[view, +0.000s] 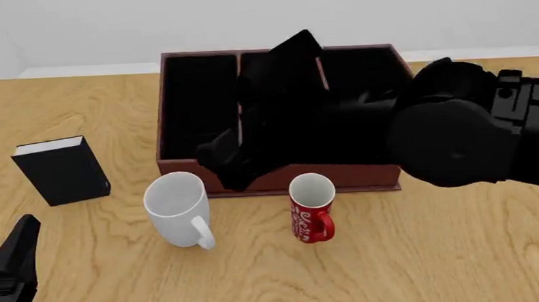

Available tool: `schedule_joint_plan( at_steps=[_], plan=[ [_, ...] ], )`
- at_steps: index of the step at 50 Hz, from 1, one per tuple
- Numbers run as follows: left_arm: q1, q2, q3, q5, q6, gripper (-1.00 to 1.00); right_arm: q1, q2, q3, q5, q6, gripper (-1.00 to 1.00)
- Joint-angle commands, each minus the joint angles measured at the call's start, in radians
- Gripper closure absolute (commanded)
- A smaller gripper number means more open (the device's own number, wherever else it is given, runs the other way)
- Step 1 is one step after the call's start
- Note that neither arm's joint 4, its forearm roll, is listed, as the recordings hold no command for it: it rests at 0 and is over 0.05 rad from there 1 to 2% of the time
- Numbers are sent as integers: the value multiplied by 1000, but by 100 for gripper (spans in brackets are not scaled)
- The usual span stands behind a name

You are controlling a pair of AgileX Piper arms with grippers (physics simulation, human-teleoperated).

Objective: Pick up the white mug and place it to the right of the caddy.

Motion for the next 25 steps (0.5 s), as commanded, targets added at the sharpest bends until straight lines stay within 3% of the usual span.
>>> schedule_joint_plan(
  at_steps=[1, 17, 25],
  plan=[
    [0, 0, 0, 0, 0, -100, 14, 83, 26, -58, 32, -100],
    [0, 0, 0, 0, 0, -100, 14, 138, 56, -96, 38, -100],
    [0, 0, 0, 0, 0, -100, 40, 187, 58, -121, 73, -100]
  ],
)
